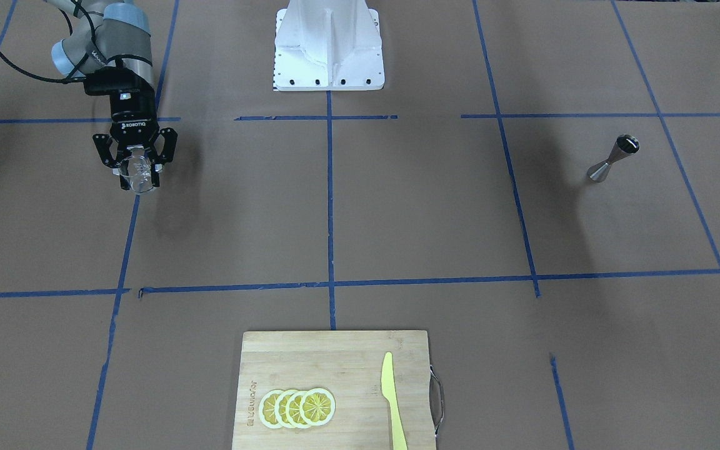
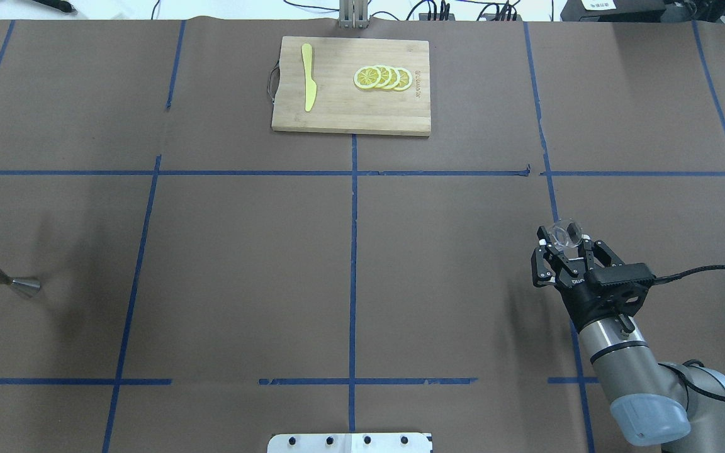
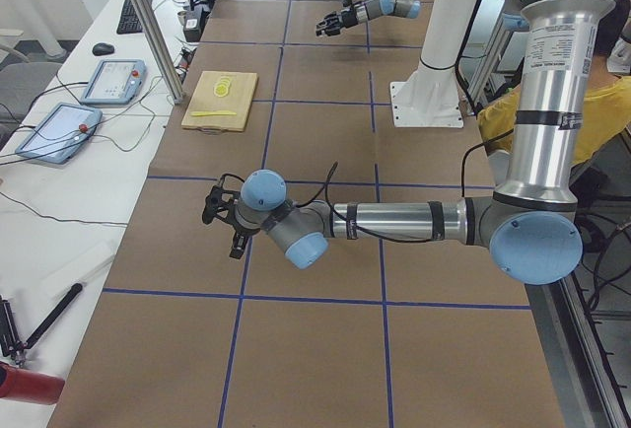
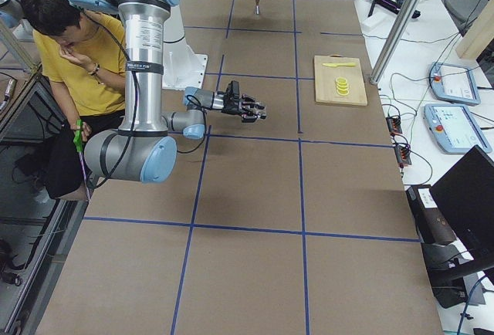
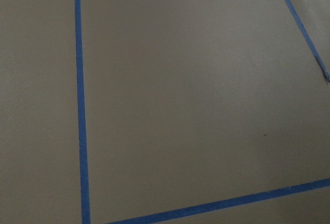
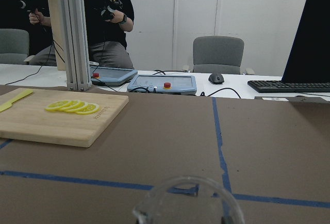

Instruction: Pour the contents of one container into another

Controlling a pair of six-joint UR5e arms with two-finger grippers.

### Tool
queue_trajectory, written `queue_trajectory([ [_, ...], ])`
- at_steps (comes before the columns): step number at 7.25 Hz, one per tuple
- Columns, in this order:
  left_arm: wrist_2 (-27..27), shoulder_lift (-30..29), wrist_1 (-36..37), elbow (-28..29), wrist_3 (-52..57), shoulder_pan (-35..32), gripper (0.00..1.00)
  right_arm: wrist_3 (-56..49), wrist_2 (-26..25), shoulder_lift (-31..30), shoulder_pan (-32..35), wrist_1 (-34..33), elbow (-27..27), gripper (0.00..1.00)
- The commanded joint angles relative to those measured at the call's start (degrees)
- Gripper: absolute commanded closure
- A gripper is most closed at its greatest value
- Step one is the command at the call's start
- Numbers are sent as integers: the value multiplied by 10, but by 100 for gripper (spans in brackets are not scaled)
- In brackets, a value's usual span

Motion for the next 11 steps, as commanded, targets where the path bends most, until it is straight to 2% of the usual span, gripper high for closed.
queue_trajectory([
  [1,-26,1,59,-31,22,4,0,7,-2,8,-7,97,-99,100],
  [3,-22,3,112,-59,64,-3,0,7,-25,18,-26,101,-103,100],
  [11,-20,13,112,-71,65,-4,0,6,-19,21,-42,101,-115,100],
])
